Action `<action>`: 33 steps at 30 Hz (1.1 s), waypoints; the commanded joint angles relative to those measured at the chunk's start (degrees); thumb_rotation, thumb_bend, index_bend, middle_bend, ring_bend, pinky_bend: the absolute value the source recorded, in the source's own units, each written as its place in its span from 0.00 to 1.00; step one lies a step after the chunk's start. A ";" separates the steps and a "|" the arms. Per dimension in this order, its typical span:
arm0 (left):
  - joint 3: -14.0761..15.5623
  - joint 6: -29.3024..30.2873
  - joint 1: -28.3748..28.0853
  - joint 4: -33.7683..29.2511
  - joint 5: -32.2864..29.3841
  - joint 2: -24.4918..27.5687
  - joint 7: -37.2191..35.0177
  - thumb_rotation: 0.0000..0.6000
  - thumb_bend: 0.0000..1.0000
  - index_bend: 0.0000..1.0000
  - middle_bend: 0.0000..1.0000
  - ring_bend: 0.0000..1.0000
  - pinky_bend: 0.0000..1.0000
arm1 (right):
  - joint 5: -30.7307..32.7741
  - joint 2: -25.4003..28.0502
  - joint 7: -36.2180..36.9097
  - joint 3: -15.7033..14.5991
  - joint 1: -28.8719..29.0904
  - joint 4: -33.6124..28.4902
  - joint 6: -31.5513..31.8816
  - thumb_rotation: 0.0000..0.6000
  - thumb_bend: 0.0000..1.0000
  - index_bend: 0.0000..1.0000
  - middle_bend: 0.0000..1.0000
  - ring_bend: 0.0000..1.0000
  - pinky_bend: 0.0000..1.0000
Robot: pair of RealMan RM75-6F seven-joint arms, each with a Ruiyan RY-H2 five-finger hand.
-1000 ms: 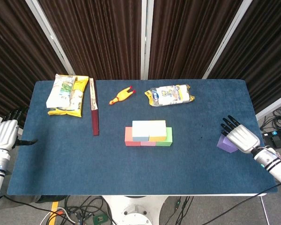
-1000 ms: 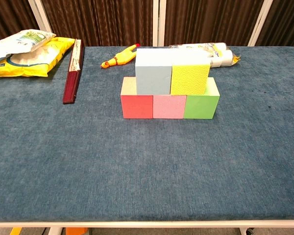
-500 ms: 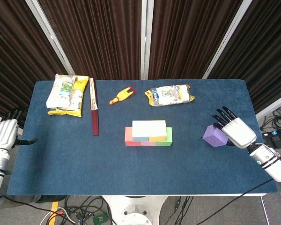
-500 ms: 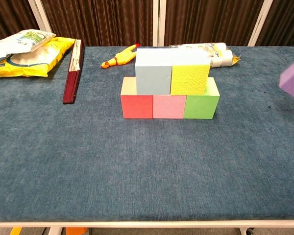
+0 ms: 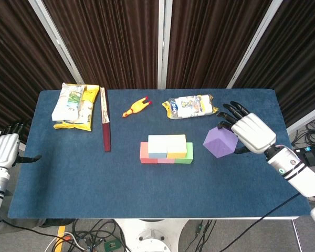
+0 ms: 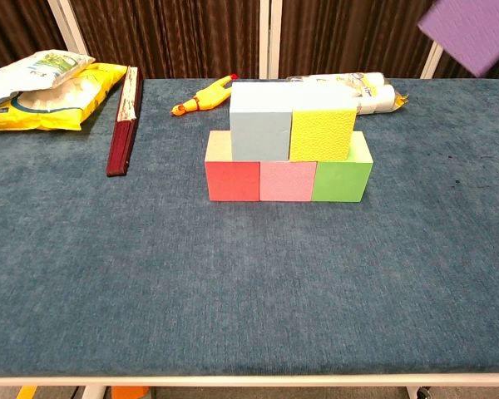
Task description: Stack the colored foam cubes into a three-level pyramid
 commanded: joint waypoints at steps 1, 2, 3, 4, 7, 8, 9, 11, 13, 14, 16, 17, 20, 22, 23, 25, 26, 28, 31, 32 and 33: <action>-0.10 -0.02 -0.04 -0.11 0.06 -0.02 -0.06 1.00 0.06 0.09 0.06 0.00 0.10 | 3.71 1.47 -0.89 3.25 3.53 -3.30 -4.97 1.00 0.15 0.37 0.19 0.00 0.00; -0.16 0.00 -0.05 -0.15 0.11 -0.04 -0.11 1.00 0.07 0.09 0.06 0.00 0.10 | 4.19 1.19 -1.28 3.75 4.23 -3.54 -5.95 1.00 0.15 0.37 0.19 0.00 0.00; -0.20 0.09 -0.05 -0.21 0.24 -0.04 -0.09 1.00 0.06 0.09 0.06 0.00 0.10 | 4.84 0.70 -1.98 4.35 5.20 -3.78 -7.38 1.00 0.15 0.37 0.19 0.00 0.00; -0.19 0.14 -0.04 -0.28 0.35 -0.02 -0.04 1.00 0.07 0.09 0.06 0.00 0.10 | 5.30 0.26 -2.70 4.76 5.98 -3.88 -8.53 1.00 0.15 0.37 0.19 0.00 0.00; -0.01 0.45 0.20 -0.45 0.71 0.01 0.08 1.00 0.07 0.09 0.06 0.00 0.10 | 6.80 -1.61 -6.29 5.86 8.56 -3.75 -12.24 1.00 0.15 0.37 0.19 0.00 0.00; 0.02 0.45 0.25 -0.43 0.73 -0.01 0.04 1.00 0.06 0.09 0.06 0.00 0.10 | 7.33 -2.24 -7.61 6.15 9.36 -3.66 -13.34 1.00 0.15 0.37 0.19 0.00 0.00; -0.03 0.40 0.22 -0.35 0.70 -0.01 0.00 1.00 0.07 0.09 0.06 0.00 0.10 | 7.92 -2.91 -8.81 6.40 10.12 -3.61 -14.44 1.00 0.15 0.37 0.18 0.00 0.00; -0.03 0.11 0.20 -0.22 0.52 0.00 -0.14 1.00 0.07 0.09 0.06 0.00 0.10 | 9.31 -4.29 -11.68 6.82 11.91 -3.39 -17.11 1.00 0.15 0.37 0.18 0.00 0.00; 0.07 0.00 0.30 -0.07 0.49 -0.06 -0.28 1.00 0.07 0.09 0.06 0.00 0.10 | 10.27 -5.82 -15.03 7.09 13.39 -2.87 -18.81 1.00 0.15 0.36 0.18 0.00 0.00; 0.10 0.01 0.37 -0.01 0.48 -0.09 -0.38 1.00 0.07 0.09 0.06 0.00 0.10 | 10.78 -6.47 -16.14 7.18 13.87 -2.80 -19.35 1.00 0.15 0.36 0.18 0.00 0.00; 0.13 0.01 0.54 0.23 0.39 -0.19 -0.73 1.00 0.07 0.09 0.06 0.00 0.10 | 11.98 -7.72 -18.40 7.44 14.97 -2.64 -20.48 1.00 0.15 0.35 0.17 0.00 0.00; 0.02 -0.17 0.45 0.40 0.26 -0.20 -0.86 1.00 0.07 0.09 0.06 0.00 0.10 | 12.34 -8.21 -19.55 7.59 15.38 -2.43 -20.64 1.00 0.15 0.35 0.17 0.00 0.00; -0.02 -0.45 0.49 0.76 0.00 -0.25 -1.20 1.00 0.06 0.09 0.06 0.00 0.10 | 14.44 -9.40 -21.54 8.32 16.60 -2.39 -21.40 1.00 0.15 0.34 0.17 0.00 0.00; -0.04 -0.48 0.56 0.94 0.00 -0.26 -1.41 1.00 0.07 0.09 0.06 0.00 0.10 | 15.62 -9.61 -22.90 8.63 17.42 -2.39 -22.11 1.00 0.15 0.33 0.17 0.00 0.00; -0.07 -0.46 0.58 1.07 0.04 -0.29 -1.50 1.00 0.07 0.09 0.06 0.00 0.10 | 16.45 -9.76 -23.95 8.72 17.97 -2.40 -22.63 1.00 0.15 0.33 0.17 0.00 0.00; -0.10 -0.52 0.62 1.26 0.04 -0.37 -1.74 1.00 0.07 0.09 0.06 0.00 0.10 | 17.83 -10.13 -25.53 8.73 18.79 -2.41 -23.43 1.00 0.15 0.31 0.17 0.00 0.00; -0.14 -0.57 0.62 1.38 0.06 -0.41 -1.89 1.00 0.07 0.09 0.06 0.00 0.10 | 18.81 -10.46 -26.50 8.68 19.34 -2.41 -23.94 1.00 0.15 0.31 0.17 0.00 0.00; -0.06 -0.42 0.78 1.21 0.21 -0.36 -1.91 1.00 0.06 0.09 0.06 0.00 0.10 | 20.45 -11.13 -28.23 8.51 20.24 -2.30 -24.57 1.00 0.15 0.30 0.17 0.00 0.00; -0.04 -0.75 0.82 1.85 0.11 -0.60 -2.39 1.00 0.06 0.09 0.06 0.00 0.10 | 22.61 -12.06 -30.38 8.21 21.42 -2.19 -25.07 1.00 0.15 0.28 0.16 0.00 0.00; -0.03 -0.74 0.87 2.00 0.15 -0.65 -2.53 1.00 0.07 0.09 0.06 0.00 0.10 | 23.15 -12.35 -30.97 8.09 21.73 -2.19 -25.10 1.00 0.15 0.28 0.16 0.00 0.00; -0.05 -0.72 0.92 2.14 0.14 -0.72 -2.68 1.00 0.07 0.09 0.06 0.00 0.10 | 23.68 -12.66 -31.46 7.99 22.02 -2.20 -25.12 1.00 0.15 0.27 0.16 0.00 0.00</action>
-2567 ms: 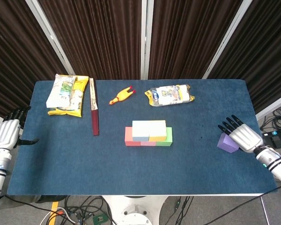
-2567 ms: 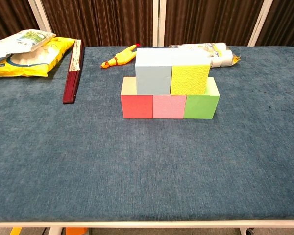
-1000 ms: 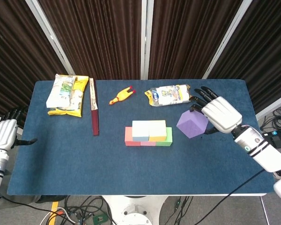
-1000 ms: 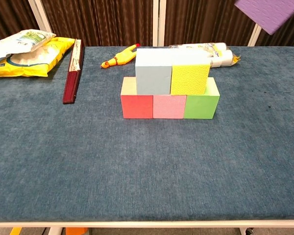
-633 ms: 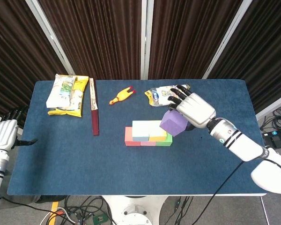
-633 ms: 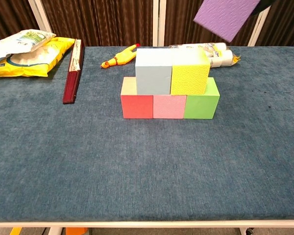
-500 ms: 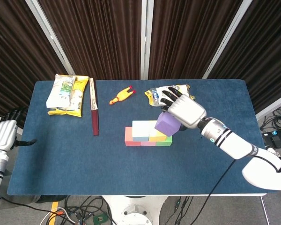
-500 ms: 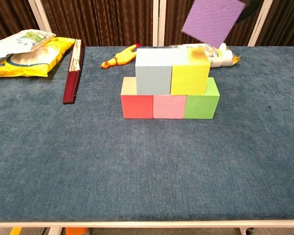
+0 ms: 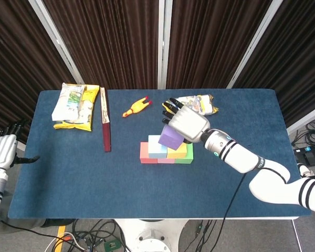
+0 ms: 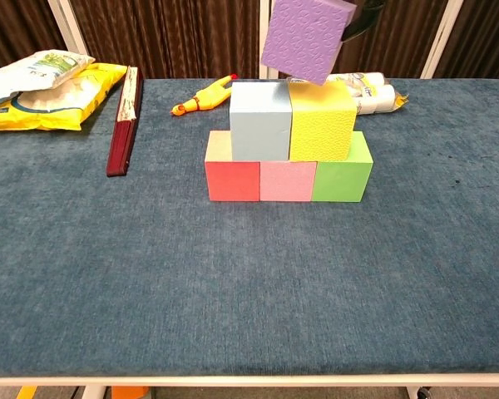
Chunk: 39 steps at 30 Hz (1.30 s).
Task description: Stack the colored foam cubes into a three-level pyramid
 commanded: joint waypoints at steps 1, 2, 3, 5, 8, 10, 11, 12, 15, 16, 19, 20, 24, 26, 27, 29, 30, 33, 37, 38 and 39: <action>0.00 -0.06 0.16 0.54 0.01 -0.26 -0.53 1.00 0.07 0.09 0.06 0.00 0.10 | 1.93 -1.24 -2.12 -0.50 1.37 0.10 -0.42 1.00 0.15 0.27 0.16 0.00 0.00; 0.05 -0.05 0.25 0.55 0.09 -0.25 -0.64 1.00 0.07 0.09 0.06 0.00 0.10 | 2.35 -1.45 -2.78 -0.67 1.67 0.13 -0.43 1.00 0.15 0.26 0.16 0.00 0.00; 0.09 -0.05 0.32 0.56 0.14 -0.25 -0.73 1.00 0.07 0.09 0.06 0.00 0.10 | 2.76 -1.63 -3.43 -0.86 1.94 0.13 -0.38 1.00 0.15 0.25 0.15 0.00 0.00; 0.14 -0.05 0.42 0.69 0.23 -0.29 -0.87 1.00 0.07 0.09 0.06 0.00 0.10 | 3.58 -1.97 -4.85 -1.31 2.43 -0.04 -0.09 1.00 0.15 0.24 0.15 0.00 0.00; 0.14 -0.05 0.57 0.91 0.31 -0.36 -1.22 1.00 0.07 0.09 0.06 0.00 0.10 | 4.63 -2.26 -6.25 -1.93 2.84 -0.45 0.41 1.00 0.14 0.20 0.14 0.00 0.00; 0.10 -0.08 0.60 1.03 0.36 -0.38 -1.43 1.00 0.07 0.09 0.05 0.00 0.10 | 5.12 -2.28 -7.43 -2.43 3.11 -0.73 0.70 1.00 0.14 0.13 0.13 0.00 0.00; 0.09 -0.09 0.62 1.10 0.42 -0.39 -1.50 1.00 0.07 0.09 0.05 0.00 0.10 | 5.66 -2.29 -8.05 -2.73 3.27 -0.97 0.86 1.00 0.13 0.11 0.12 0.00 0.00; 0.08 -0.06 0.65 1.12 0.45 -0.40 -1.56 1.00 0.07 0.09 0.05 0.00 0.10 | 6.04 -2.31 -8.44 -2.90 3.37 -1.17 1.04 1.00 0.12 0.07 0.11 0.00 0.00; 0.11 0.17 0.83 1.05 0.66 -0.42 -1.64 1.00 0.06 0.09 0.05 0.00 0.10 | 7.00 -2.11 -9.28 -3.29 3.49 -1.87 1.87 1.00 0.10 0.00 0.07 0.00 0.00; 0.17 0.44 1.03 0.85 0.78 -0.36 -1.69 1.00 0.07 0.09 0.05 0.00 0.10 | 7.26 -1.84 -9.32 -3.26 3.38 -2.29 2.44 1.00 0.09 0.00 0.05 0.00 0.00; 0.25 0.78 1.42 0.74 0.92 -0.25 -2.01 1.00 0.06 0.09 0.05 0.00 0.10 | 7.32 -0.72 -7.59 -2.65 2.37 -3.50 4.18 1.00 0.06 0.00 0.01 0.00 0.00; 0.28 0.90 1.56 0.73 1.01 -0.26 -2.17 1.00 0.06 0.09 0.05 0.00 0.10 | 7.15 -0.31 -6.51 -2.43 1.87 -3.79 4.58 1.00 0.06 0.00 0.00 0.00 0.00; 0.40 1.31 2.02 0.56 1.26 -0.13 -2.50 1.00 0.06 0.09 0.05 0.00 0.10 | 4.51 0.46 1.10 -1.40 -1.03 -3.17 5.87 1.00 0.04 0.00 0.02 0.00 0.00; 0.28 1.10 1.89 0.69 1.09 -0.19 -2.40 1.00 0.06 0.09 0.05 0.00 0.10 | 1.31 -0.37 7.35 -0.94 -2.96 -1.39 6.66 1.00 0.04 0.00 0.04 0.00 0.00; 0.17 0.81 1.71 0.91 0.83 -0.31 -2.34 1.00 0.06 0.09 0.05 0.00 0.10 | -0.23 -1.03 10.63 -0.75 -3.72 -0.38 6.92 1.00 0.04 0.00 0.05 0.00 0.00; 0.09 0.61 1.61 0.91 0.53 -0.34 -2.12 1.00 0.06 0.09 0.05 0.00 0.10 | -4.22 -2.72 18.32 -0.62 -5.01 2.43 7.16 1.00 0.04 0.00 0.06 0.00 0.00; 0.07 0.63 1.63 0.81 0.49 -0.31 -2.02 1.00 0.06 0.09 0.05 0.00 0.10 | -6.16 -3.53 21.43 -0.68 -5.38 3.78 7.41 1.00 0.04 0.00 0.07 0.00 0.00; -0.13 0.80 1.59 0.39 0.26 -0.16 -1.63 1.00 0.07 0.09 0.05 0.00 0.10 | -12.45 -5.99 30.22 -1.51 -5.76 8.39 8.30 1.00 0.05 0.00 0.09 0.00 0.00; -0.29 0.86 1.57 -0.26 -0.28 0.11 -0.93 1.00 0.06 0.09 0.05 0.00 0.10 | -20.74 -8.87 38.03 -3.48 -5.23 13.95 11.29 1.00 0.06 0.02 0.12 0.00 0.00; -0.31 0.87 1.58 -0.37 -0.40 0.17 -0.81 1.00 0.06 0.09 0.05 0.00 0.10 | -22.42 -9.36 39.06 -4.02 -5.09 14.93 12.16 1.00 0.06 0.03 0.12 0.00 0.00; -0.32 0.86 1.60 -0.54 -0.57 0.25 -0.65 1.00 0.07 0.09 0.05 0.00 0.10 | -24.42 -9.91 40.26 -4.76 -4.94 16.07 13.28 1.00 0.07 0.04 0.14 0.00 0.00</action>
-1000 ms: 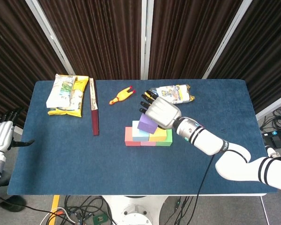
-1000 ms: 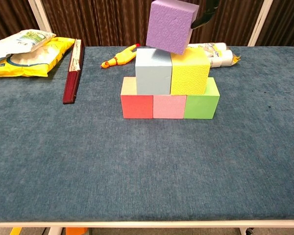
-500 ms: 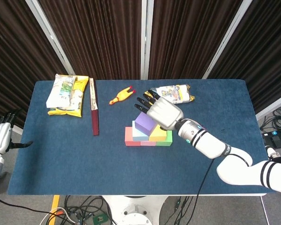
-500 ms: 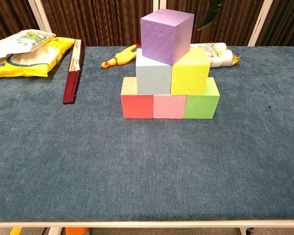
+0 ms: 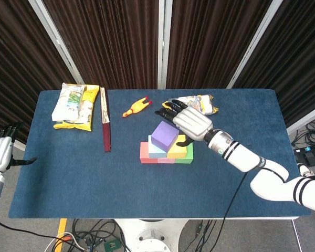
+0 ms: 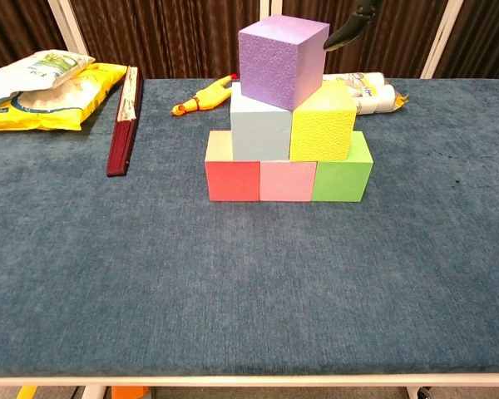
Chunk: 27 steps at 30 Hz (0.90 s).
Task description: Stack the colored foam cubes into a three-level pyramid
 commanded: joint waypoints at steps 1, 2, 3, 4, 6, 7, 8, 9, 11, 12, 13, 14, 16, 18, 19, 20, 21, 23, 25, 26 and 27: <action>-0.06 0.01 0.04 -0.35 -0.34 0.18 0.33 1.00 0.07 0.09 0.05 0.00 0.10 | -9.99 -3.96 7.33 -2.99 -0.28 7.15 4.76 1.00 0.07 0.05 0.15 0.00 0.00; -0.07 0.02 0.03 -0.46 -0.43 0.20 0.46 1.00 0.07 0.09 0.05 0.00 0.10 | -11.03 -4.12 7.78 -3.53 -0.15 7.78 5.17 1.00 0.07 0.06 0.15 0.00 0.00; -0.08 0.03 0.03 -0.56 -0.53 0.24 0.59 1.00 0.07 0.09 0.05 0.00 0.10 | -11.87 -4.25 8.07 -4.00 0.00 8.29 5.46 1.00 0.07 0.06 0.16 0.00 0.00; -0.08 -0.01 0.06 -0.79 -0.65 0.35 0.66 1.00 0.06 0.09 0.05 0.00 0.10 | -12.74 -4.33 8.26 -4.54 0.19 8.85 5.70 1.00 0.07 0.06 0.15 0.00 0.00; -0.12 -0.08 0.11 -1.12 -0.70 0.56 0.52 1.00 0.07 0.09 0.05 0.00 0.10 | -13.94 -4.40 8.23 -5.30 0.43 9.55 6.21 1.00 0.07 0.06 0.15 0.00 0.00; -0.13 -0.06 0.13 -1.20 -0.68 0.62 0.51 1.00 0.06 0.09 0.05 0.00 0.10 | -14.32 -4.46 8.30 -5.50 0.47 9.78 6.58 1.00 0.07 0.06 0.15 0.00 0.00; -0.12 -0.04 0.15 -1.27 -0.68 0.68 0.56 1.00 0.06 0.09 0.05 0.00 0.10 | -14.62 -4.55 8.22 -5.67 0.54 10.07 6.86 1.00 0.07 0.07 0.16 0.00 0.00; -0.17 -0.16 0.08 -1.17 -0.79 0.63 0.55 1.00 0.06 0.09 0.05 0.00 0.10 | -14.87 -4.64 7.97 -5.78 0.63 10.43 7.07 1.00 0.07 0.07 0.16 0.00 0.00; -0.26 -0.29 -0.03 -0.97 -0.92 0.53 0.58 1.00 0.06 0.09 0.05 0.00 0.10 | -15.08 -5.20 7.24 -5.71 0.80 11.37 7.74 1.00 0.08 0.08 0.16 0.00 0.00; -0.29 -0.20 -0.02 -1.01 -0.91 0.53 0.61 1.00 0.07 0.09 0.05 0.00 0.10 | -15.02 -5.47 7.22 -5.62 0.86 11.61 8.06 1.00 0.08 0.08 0.16 0.00 0.00; -0.31 -0.15 0.00 -1.04 -0.91 0.53 0.60 1.00 0.07 0.09 0.05 0.00 0.10 | -14.94 -5.72 7.21 -5.50 0.89 11.84 8.41 1.00 0.08 0.08 0.17 0.00 0.00; -0.33 -0.09 0.05 -1.07 -0.91 0.55 0.52 1.00 0.07 0.09 0.05 0.00 0.10 | -14.83 -5.91 7.12 -5.37 1.01 12.08 8.66 1.00 0.08 0.08 0.17 0.00 0.00; -0.30 0.10 0.20 -1.13 -0.87 0.62 0.50 1.00 0.07 0.09 0.05 0.00 0.10 | -14.51 -6.06 6.68 -5.15 1.25 12.42 8.75 1.00 0.08 0.08 0.16 0.00 0.00; -0.28 0.14 0.28 -1.14 -0.88 0.68 0.46 1.00 0.06 0.09 0.05 0.00 0.10 | -14.03 -6.08 6.48 -4.97 1.48 12.46 8.50 1.00 0.08 0.08 0.16 0.00 0.00; -0.26 0.15 0.33 -1.19 -0.91 0.72 0.45 1.00 0.06 0.09 0.05 0.00 0.10 | -13.71 -6.12 6.25 -4.87 1.68 12.51 8.20 1.00 0.08 0.08 0.16 0.00 0.00; -0.27 0.04 0.30 -1.05 -1.00 0.66 0.39 1.00 0.07 0.09 0.05 0.00 0.10 | -13.43 -6.18 6.10 -4.81 1.84 12.50 7.90 1.00 0.08 0.08 0.16 0.00 0.00; -0.31 -0.05 0.26 -0.92 -1.05 0.60 0.32 1.00 0.06 0.09 0.05 0.00 0.10 | -13.14 -6.27 5.97 -4.72 2.02 12.51 7.58 1.00 0.08 0.09 0.16 0.00 0.00; -0.32 -0.12 0.23 -0.77 -1.02 0.50 0.25 1.00 0.07 0.09 0.05 0.00 0.10 | -12.44 -6.60 5.96 -4.48 2.51 12.53 6.80 1.00 0.09 0.10 0.17 0.00 0.00; -0.34 -0.17 0.21 -0.70 -0.98 0.51 0.22 1.00 0.07 0.09 0.05 0.00 0.10 | -11.83 -6.93 6.06 -4.23 3.04 12.55 6.11 1.00 0.11 0.13 0.18 0.00 0.00; -0.33 -0.14 0.23 -0.70 -0.96 0.53 0.21 1.00 0.07 0.09 0.05 0.00 0.10 | -11.68 -7.03 5.90 -4.16 3.25 12.59 5.86 1.00 0.12 0.14 0.19 0.00 0.00; -0.32 -0.11 0.27 -0.70 -0.94 0.55 0.18 1.00 0.06 0.09 0.05 0.00 0.10 | -11.54 -7.08 5.76 -4.14 3.44 12.57 5.60 1.00 0.13 0.16 0.21 0.00 0.00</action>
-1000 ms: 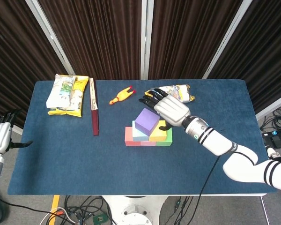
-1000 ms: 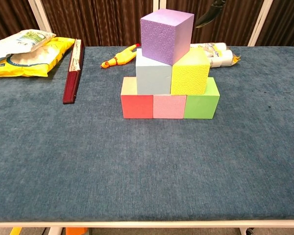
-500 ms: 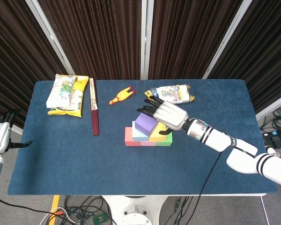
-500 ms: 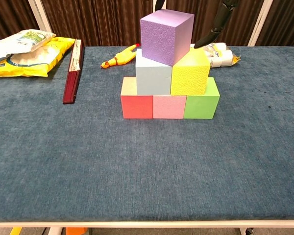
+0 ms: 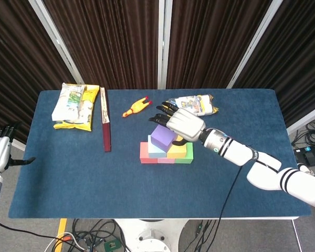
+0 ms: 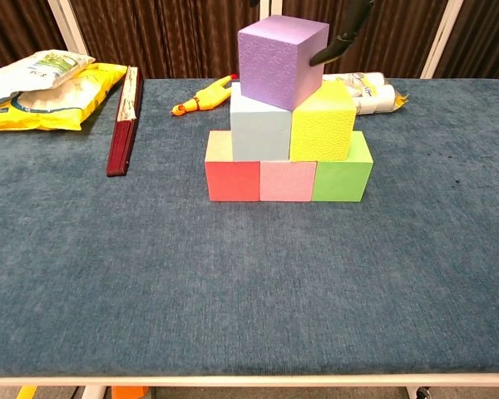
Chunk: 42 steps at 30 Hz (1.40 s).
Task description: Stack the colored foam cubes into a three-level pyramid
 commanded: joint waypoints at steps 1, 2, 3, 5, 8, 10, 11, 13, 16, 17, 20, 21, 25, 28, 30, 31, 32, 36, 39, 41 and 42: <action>0.02 0.08 0.11 0.00 0.03 0.06 -0.12 1.00 0.06 0.09 0.05 0.00 0.10 | 0.42 -0.16 -0.45 0.13 0.54 -0.10 -0.72 1.00 0.15 0.18 0.23 0.00 0.00; 0.03 0.11 0.16 0.04 0.03 0.08 -0.17 1.00 0.06 0.09 0.05 0.00 0.10 | 0.55 -0.08 -0.61 0.13 0.61 -0.22 -0.83 1.00 0.16 0.19 0.24 0.00 0.00; 0.05 0.16 0.23 0.09 0.02 0.07 -0.23 1.00 0.07 0.09 0.05 0.00 0.10 | 0.71 0.02 -0.74 0.13 0.59 -0.39 -0.83 1.00 0.18 0.21 0.26 0.00 0.00; 0.09 0.19 0.34 0.19 0.05 0.03 -0.41 1.00 0.07 0.09 0.05 0.00 0.10 | 1.13 0.44 -1.01 0.11 0.39 -0.91 -0.73 1.00 0.20 0.25 0.30 0.00 0.00; 0.21 0.36 0.55 0.31 0.30 -0.09 -0.63 1.00 0.06 0.09 0.05 0.00 0.10 | 1.59 1.53 -1.34 0.25 -0.14 -2.38 0.09 1.00 0.20 0.27 0.34 0.01 0.00; 0.21 0.52 0.62 0.25 0.53 -0.07 -0.73 1.00 0.07 0.09 0.05 0.00 0.10 | 2.07 2.53 -1.44 0.54 -0.54 -3.76 0.66 1.00 0.20 0.27 0.35 0.02 0.00; 0.16 0.42 0.54 0.30 0.54 -0.06 -0.71 1.00 0.07 0.09 0.05 0.00 0.10 | 2.29 3.36 -2.09 0.79 -0.76 -4.75 1.01 1.00 0.20 0.27 0.35 0.03 0.00; 0.04 0.26 0.40 0.34 0.51 -0.04 -0.72 1.00 0.07 0.09 0.05 0.00 0.10 | 2.76 4.83 -4.01 1.25 -1.21 -6.91 1.54 1.00 0.20 0.27 0.36 0.03 0.00; -0.01 0.25 0.36 0.31 0.59 0.01 -0.68 1.00 0.06 0.09 0.05 0.00 0.10 | 4.65 6.96 -8.52 2.19 -1.95 -11.04 1.37 1.00 0.20 0.28 0.36 0.03 0.00; -0.04 0.25 0.34 0.28 0.63 -0.01 -0.75 1.00 0.07 0.09 0.05 0.00 0.10 | 5.60 7.48 -10.37 2.53 -2.26 -12.40 1.24 1.00 0.20 0.28 0.36 0.03 0.00; 0.03 0.24 0.31 0.31 0.95 -0.05 -0.71 1.00 0.07 0.09 0.05 0.00 0.10 | 10.09 8.84 -19.26 3.58 -3.70 -17.47 0.82 1.00 0.20 0.27 0.37 0.03 0.00; 0.03 0.18 0.28 0.33 1.05 -0.04 -0.78 1.00 0.07 0.09 0.05 0.00 0.10 | 12.01 9.06 -22.66 3.94 -4.27 -19.03 0.98 1.00 0.20 0.27 0.38 0.04 0.00; 0.16 -0.07 0.20 0.63 1.61 -0.08 -1.07 1.00 0.07 0.09 0.05 0.00 0.10 | 22.83 9.94 -37.60 4.54 -6.20 -26.60 1.32 1.00 0.20 0.26 0.39 0.05 0.00; 0.24 -0.35 0.08 1.03 1.97 -0.28 -1.43 1.00 0.07 0.09 0.05 0.00 0.10 | 29.79 9.32 -45.18 4.92 -6.68 -30.27 3.39 1.00 0.20 0.25 0.39 0.06 0.00; 0.28 -0.40 0.07 1.12 2.19 -0.34 -1.61 1.00 0.07 0.09 0.05 0.00 0.10 | 32.92 8.55 -48.80 5.02 -6.75 -31.69 4.93 1.00 0.20 0.25 0.40 0.07 0.00; 0.27 -0.42 0.06 1.16 2.29 -0.35 -1.74 1.00 0.06 0.09 0.05 0.00 0.10 | 34.65 7.99 -50.79 5.07 -6.68 -32.46 5.81 1.00 0.20 0.25 0.40 0.07 0.00; 0.30 -0.42 0.08 1.16 2.36 -0.34 -1.82 1.00 0.06 0.09 0.05 0.00 0.10 | 35.88 7.62 -52.21 5.10 -6.57 -32.95 6.37 1.00 0.20 0.25 0.41 0.08 0.00; 0.38 -0.43 0.15 1.33 2.55 -0.38 -2.04 1.00 0.06 0.09 0.05 0.00 0.10 | 40.73 5.90 -57.05 5.22 -5.87 -34.56 8.40 1.00 0.20 0.25 0.41 0.08 0.00; 0.38 -0.52 0.11 1.47 2.59 -0.41 -2.14 1.00 0.07 0.09 0.05 0.00 0.10 | 43.87 4.46 -59.78 5.47 -5.10 -35.38 9.76 1.00 0.20 0.24 0.41 0.08 0.00; 0.38 -0.57 0.12 1.40 2.54 -0.33 -2.14 1.00 0.07 0.09 0.05 0.00 0.10 | 45.38 3.35 -61.64 5.60 -4.55 -35.73 10.96 1.00 0.20 0.23 0.41 0.08 0.00; 0.37 -0.67 0.08 1.48 2.47 -0.36 -2.18 1.00 0.07 0.09 0.05 0.00 0.10 | 45.93 2.85 -62.45 5.61 -4.30 -35.78 11.45 1.00 0.20 0.23 0.41 0.08 0.00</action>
